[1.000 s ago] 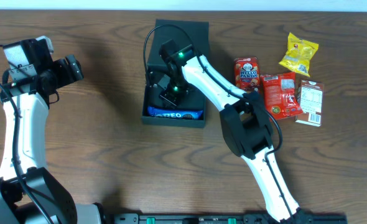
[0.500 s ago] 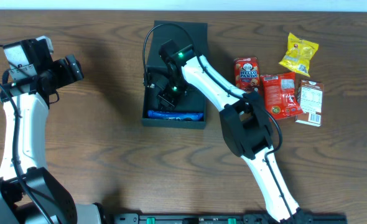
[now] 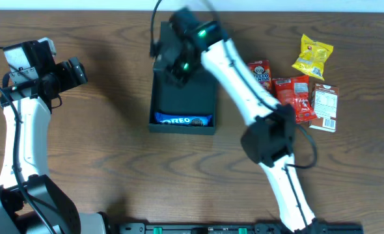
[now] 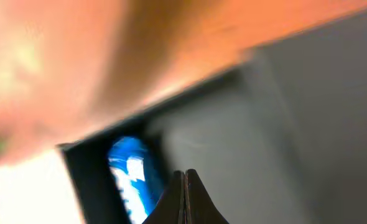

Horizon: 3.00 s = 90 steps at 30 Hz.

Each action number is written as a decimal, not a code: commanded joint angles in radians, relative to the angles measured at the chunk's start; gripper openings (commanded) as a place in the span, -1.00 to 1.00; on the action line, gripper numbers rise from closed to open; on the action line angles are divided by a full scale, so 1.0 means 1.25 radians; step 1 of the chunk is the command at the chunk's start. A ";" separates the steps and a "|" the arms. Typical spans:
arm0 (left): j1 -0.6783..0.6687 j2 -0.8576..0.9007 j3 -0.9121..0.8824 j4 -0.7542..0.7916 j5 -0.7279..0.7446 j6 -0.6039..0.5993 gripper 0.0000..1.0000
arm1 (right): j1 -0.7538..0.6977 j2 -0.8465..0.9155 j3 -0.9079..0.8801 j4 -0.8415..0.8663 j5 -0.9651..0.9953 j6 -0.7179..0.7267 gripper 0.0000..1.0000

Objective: Pack container
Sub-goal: 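Move the right gripper to the yellow candy bag and grasp it, then carry the yellow bag into the box and lower it onto the Oreos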

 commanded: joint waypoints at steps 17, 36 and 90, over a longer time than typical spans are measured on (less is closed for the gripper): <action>0.005 0.000 0.008 0.004 0.003 0.012 0.90 | -0.515 -0.054 -0.082 0.002 0.260 0.248 -0.21; 0.005 0.002 0.008 -0.010 0.002 0.012 0.91 | -0.554 -0.049 -0.376 0.411 0.463 0.608 0.68; 0.005 0.002 0.008 0.002 0.000 0.012 0.90 | -0.054 0.031 0.176 -0.185 0.217 0.553 -0.97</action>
